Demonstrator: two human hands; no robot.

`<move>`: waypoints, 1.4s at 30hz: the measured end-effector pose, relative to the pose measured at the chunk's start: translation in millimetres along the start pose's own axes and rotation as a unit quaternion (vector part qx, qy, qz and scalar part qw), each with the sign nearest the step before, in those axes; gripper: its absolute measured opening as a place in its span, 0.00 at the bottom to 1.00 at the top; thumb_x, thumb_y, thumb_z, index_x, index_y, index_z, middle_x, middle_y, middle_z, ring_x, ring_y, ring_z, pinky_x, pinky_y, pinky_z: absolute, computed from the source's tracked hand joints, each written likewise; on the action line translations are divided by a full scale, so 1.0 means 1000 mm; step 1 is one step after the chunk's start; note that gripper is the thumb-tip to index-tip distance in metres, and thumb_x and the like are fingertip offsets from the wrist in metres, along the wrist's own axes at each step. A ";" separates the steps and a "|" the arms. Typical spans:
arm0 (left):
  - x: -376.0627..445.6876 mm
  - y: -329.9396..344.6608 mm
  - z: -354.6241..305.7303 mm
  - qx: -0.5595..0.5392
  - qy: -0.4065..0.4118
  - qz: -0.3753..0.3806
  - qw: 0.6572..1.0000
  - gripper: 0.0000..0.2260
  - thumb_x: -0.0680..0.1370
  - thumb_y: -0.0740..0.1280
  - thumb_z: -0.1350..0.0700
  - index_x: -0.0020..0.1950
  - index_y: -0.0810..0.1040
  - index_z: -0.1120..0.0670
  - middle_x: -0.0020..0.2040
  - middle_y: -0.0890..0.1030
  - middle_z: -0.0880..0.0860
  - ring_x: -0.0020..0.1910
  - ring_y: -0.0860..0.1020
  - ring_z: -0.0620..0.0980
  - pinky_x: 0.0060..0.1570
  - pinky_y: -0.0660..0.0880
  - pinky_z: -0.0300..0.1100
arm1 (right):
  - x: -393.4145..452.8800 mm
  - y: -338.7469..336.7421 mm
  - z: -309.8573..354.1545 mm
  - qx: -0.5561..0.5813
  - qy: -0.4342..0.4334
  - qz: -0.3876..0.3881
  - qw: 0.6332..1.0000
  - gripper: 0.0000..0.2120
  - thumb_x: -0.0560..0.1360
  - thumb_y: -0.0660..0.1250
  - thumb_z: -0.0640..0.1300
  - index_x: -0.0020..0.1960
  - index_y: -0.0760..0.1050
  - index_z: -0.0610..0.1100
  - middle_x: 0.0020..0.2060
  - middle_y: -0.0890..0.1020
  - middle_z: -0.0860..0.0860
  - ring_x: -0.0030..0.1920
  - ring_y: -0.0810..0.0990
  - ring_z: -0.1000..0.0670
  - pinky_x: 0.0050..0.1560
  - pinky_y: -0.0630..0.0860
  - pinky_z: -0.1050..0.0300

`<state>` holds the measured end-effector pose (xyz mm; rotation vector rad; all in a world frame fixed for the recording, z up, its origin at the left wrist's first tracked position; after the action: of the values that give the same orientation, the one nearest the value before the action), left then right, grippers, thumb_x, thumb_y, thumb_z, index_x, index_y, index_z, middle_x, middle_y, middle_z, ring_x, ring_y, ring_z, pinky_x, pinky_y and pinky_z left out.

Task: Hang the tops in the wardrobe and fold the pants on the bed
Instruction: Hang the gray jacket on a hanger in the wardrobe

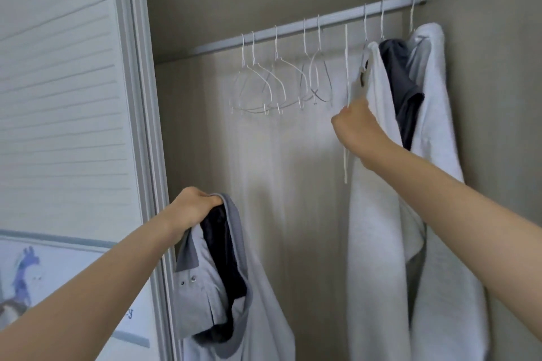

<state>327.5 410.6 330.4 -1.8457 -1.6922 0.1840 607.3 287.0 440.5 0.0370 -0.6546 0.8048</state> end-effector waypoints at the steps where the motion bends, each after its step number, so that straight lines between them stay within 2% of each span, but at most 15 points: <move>1: -0.007 0.004 0.006 -0.006 -0.013 0.011 1.000 0.08 0.76 0.69 0.55 0.43 0.79 0.60 0.37 0.76 0.59 0.37 0.74 0.52 0.38 0.68 0.43 | -0.015 -0.001 -0.006 0.019 0.034 0.013 0.999 0.12 0.79 0.55 0.37 0.61 0.66 0.43 0.45 0.65 0.49 0.40 0.64 0.53 0.32 0.57 0.61; 3: -0.017 0.011 0.020 -0.020 -0.042 0.028 0.999 0.10 0.76 0.68 0.55 0.45 0.81 0.63 0.38 0.78 0.60 0.37 0.76 0.54 0.38 0.70 0.43 | -0.047 -0.004 -0.016 0.008 0.065 0.040 0.997 0.22 0.80 0.56 0.42 0.73 0.59 0.42 0.47 0.68 0.49 0.37 0.67 0.53 0.32 0.61 0.61; 7: -0.029 0.021 0.044 0.021 -0.063 0.031 0.997 0.13 0.78 0.66 0.56 0.36 0.76 0.61 0.32 0.75 0.58 0.32 0.73 0.53 0.35 0.66 0.42 | -0.106 -0.014 -0.023 0.014 0.098 0.153 0.983 0.13 0.79 0.60 0.45 0.63 0.66 0.44 0.52 0.79 0.48 0.55 0.77 0.44 0.41 0.73 0.50; 9: -0.027 0.025 0.052 0.046 -0.058 0.019 0.997 0.16 0.79 0.65 0.57 0.32 0.70 0.59 0.30 0.71 0.56 0.31 0.70 0.52 0.34 0.64 0.43 | -0.126 -0.014 -0.027 0.067 0.154 0.232 0.958 0.10 0.80 0.59 0.47 0.60 0.67 0.47 0.51 0.82 0.47 0.56 0.79 0.44 0.43 0.75 0.44; 12: -0.033 0.028 0.065 0.034 -0.089 0.011 0.995 0.15 0.79 0.65 0.57 0.33 0.73 0.60 0.32 0.73 0.58 0.31 0.71 0.53 0.33 0.65 0.42 | -0.152 -0.011 -0.028 0.139 0.223 0.345 0.901 0.06 0.81 0.60 0.49 0.55 0.69 0.49 0.45 0.84 0.43 0.48 0.84 0.42 0.48 0.76 0.32; 16: -0.038 0.027 0.082 0.023 -0.119 -0.010 0.993 0.14 0.80 0.65 0.56 0.46 0.79 0.69 0.42 0.79 0.63 0.40 0.77 0.57 0.40 0.70 0.45 | -0.180 -0.022 -0.025 0.199 0.253 0.465 0.825 0.06 0.77 0.62 0.51 0.52 0.70 0.50 0.41 0.81 0.41 0.39 0.81 0.43 0.48 0.74 0.41; 19: -0.040 0.020 0.090 0.027 -0.142 -0.049 0.988 0.19 0.80 0.65 0.54 0.59 0.76 0.71 0.55 0.80 0.66 0.53 0.79 0.64 0.55 0.75 0.51 | -0.189 -0.037 -0.016 0.224 0.238 0.527 0.785 0.08 0.75 0.65 0.52 0.52 0.71 0.53 0.39 0.77 0.41 0.32 0.76 0.46 0.41 0.71 0.48; 21: -0.042 0.017 0.094 0.016 -0.162 -0.061 0.985 0.20 0.80 0.65 0.53 0.59 0.76 0.71 0.55 0.79 0.66 0.53 0.79 0.64 0.56 0.75 0.52 | -0.188 -0.047 -0.012 0.223 0.230 0.556 0.767 0.08 0.74 0.65 0.52 0.52 0.71 0.54 0.37 0.75 0.42 0.30 0.73 0.47 0.39 0.68 0.49; 23: -0.044 0.016 0.096 0.011 -0.159 -0.062 0.985 0.16 0.80 0.66 0.54 0.52 0.78 0.69 0.49 0.80 0.64 0.46 0.78 0.60 0.49 0.74 0.49 | -0.186 -0.051 -0.009 0.223 0.221 0.581 0.751 0.08 0.75 0.64 0.51 0.53 0.71 0.54 0.36 0.75 0.43 0.29 0.70 0.48 0.39 0.67 0.50; 30: -0.066 0.023 0.061 0.027 -0.015 0.038 0.999 0.13 0.81 0.65 0.54 0.47 0.84 0.63 0.41 0.81 0.59 0.39 0.77 0.52 0.43 0.71 0.42 | -0.189 -0.021 -0.053 0.179 0.224 0.556 0.781 0.08 0.78 0.63 0.53 0.54 0.74 0.51 0.33 0.73 0.46 0.28 0.70 0.52 0.40 0.74 0.50; 33: -0.076 0.033 0.035 0.019 0.053 0.051 0.997 0.17 0.81 0.65 0.55 0.38 0.75 0.67 0.32 0.69 0.55 0.33 0.67 0.48 0.34 0.63 0.38 | -0.200 0.007 -0.084 0.154 0.214 0.518 0.813 0.07 0.78 0.64 0.53 0.52 0.75 0.51 0.31 0.74 0.49 0.27 0.70 0.53 0.43 0.78 0.44; 35: -0.082 0.035 0.021 -0.041 0.068 0.039 0.996 0.14 0.81 0.64 0.58 0.38 0.75 0.65 0.33 0.69 0.56 0.34 0.67 0.49 0.37 0.64 0.39 | -0.209 0.026 -0.100 0.150 0.186 0.495 0.835 0.06 0.79 0.63 0.52 0.49 0.74 0.51 0.30 0.73 0.51 0.27 0.70 0.54 0.46 0.79 0.37; 37: -0.086 0.032 0.009 -0.163 0.050 0.019 0.985 0.12 0.80 0.62 0.60 0.45 0.79 0.67 0.39 0.79 0.59 0.39 0.76 0.53 0.45 0.70 0.43 | -0.215 0.041 -0.110 0.173 0.154 0.465 0.854 0.05 0.79 0.62 0.50 0.47 0.73 0.49 0.30 0.72 0.51 0.27 0.69 0.54 0.47 0.78 0.31; 39: -0.092 0.029 -0.004 -0.241 0.045 0.002 0.970 0.12 0.81 0.60 0.62 0.47 0.82 0.62 0.44 0.83 0.57 0.45 0.80 0.54 0.50 0.73 0.45 | -0.218 0.049 -0.116 0.207 0.128 0.438 0.865 0.05 0.80 0.62 0.48 0.47 0.72 0.48 0.29 0.72 0.51 0.27 0.67 0.54 0.47 0.77 0.29; 42: -0.103 0.026 -0.029 -0.187 0.119 0.028 0.975 0.12 0.83 0.59 0.58 0.51 0.83 0.51 0.46 0.85 0.47 0.48 0.81 0.45 0.50 0.75 0.34 | -0.218 0.049 -0.118 0.276 0.112 0.411 0.862 0.06 0.79 0.63 0.47 0.50 0.73 0.44 0.29 0.70 0.49 0.26 0.65 0.53 0.47 0.78 0.30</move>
<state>346.5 304.3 309.4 -2.0880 -1.5862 -0.3459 525.6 210.7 213.6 0.1924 -0.1687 1.7856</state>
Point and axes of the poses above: each hand's wrist, its own x-axis towards the middle knuckle, its own y-axis out of the palm, z = x × y, the point moved 4 cm from there along x, towards the middle knuckle
